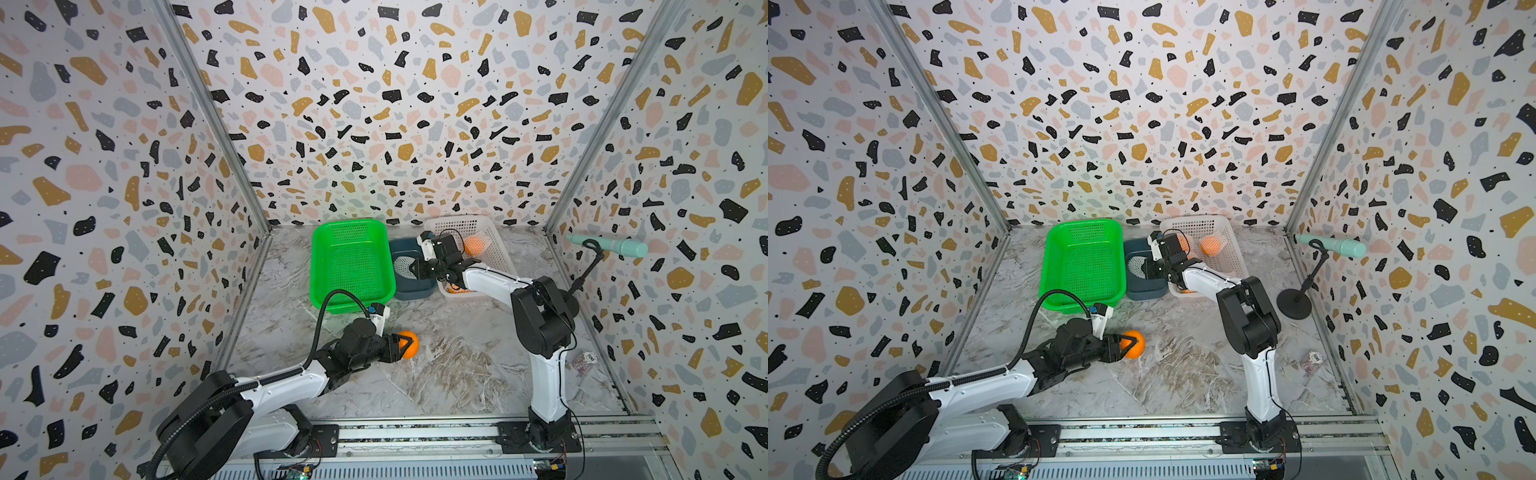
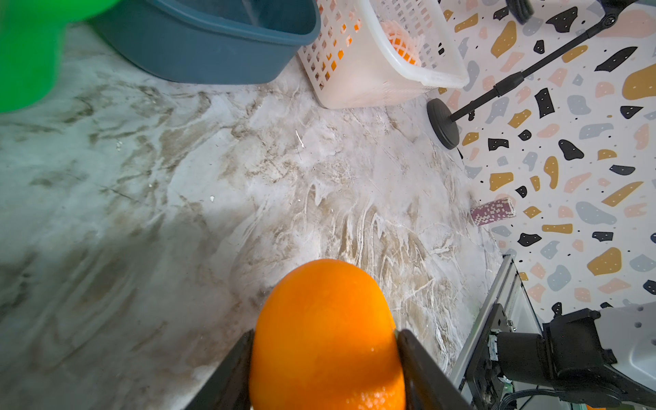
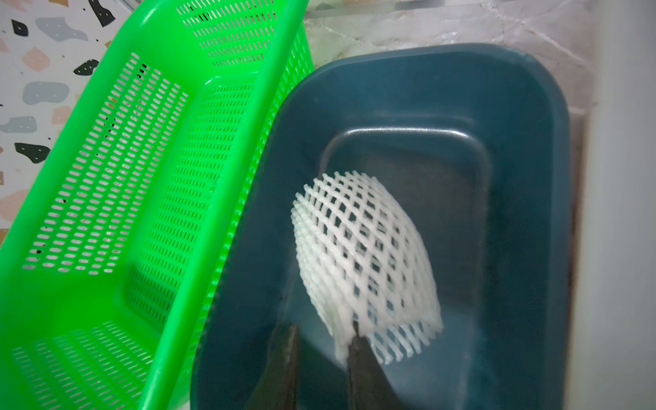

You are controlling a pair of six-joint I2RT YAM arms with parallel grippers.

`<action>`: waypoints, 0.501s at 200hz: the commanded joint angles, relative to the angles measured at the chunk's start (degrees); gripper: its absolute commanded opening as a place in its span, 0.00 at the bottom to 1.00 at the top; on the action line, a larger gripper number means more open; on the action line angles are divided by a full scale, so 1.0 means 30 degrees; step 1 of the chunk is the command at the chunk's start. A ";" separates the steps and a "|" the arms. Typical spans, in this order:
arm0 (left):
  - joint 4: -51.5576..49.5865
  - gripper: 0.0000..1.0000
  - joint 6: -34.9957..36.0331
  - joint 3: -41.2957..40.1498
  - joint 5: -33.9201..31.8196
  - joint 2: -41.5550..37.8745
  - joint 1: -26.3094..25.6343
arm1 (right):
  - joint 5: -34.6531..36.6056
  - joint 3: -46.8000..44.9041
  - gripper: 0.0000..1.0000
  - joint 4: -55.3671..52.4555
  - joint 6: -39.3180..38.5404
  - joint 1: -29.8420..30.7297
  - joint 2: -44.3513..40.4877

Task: Remove foam nets from oranges
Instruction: Place the foam net into the storage box.

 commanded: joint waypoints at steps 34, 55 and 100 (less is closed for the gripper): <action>0.0810 0.57 0.0196 -0.0001 0.0316 0.0354 0.0124 | 0.0214 0.0042 0.38 -0.0242 -0.0376 0.0102 -0.1464; 0.0896 0.57 0.0180 -0.0001 0.0317 0.0418 0.0101 | 0.0183 -0.0383 0.40 -0.0110 -0.0321 0.0274 -0.2043; 0.1074 0.57 0.0180 0.0047 0.0392 0.0515 0.0105 | 0.0482 -0.1190 0.39 0.0113 -0.0135 0.0682 -0.3099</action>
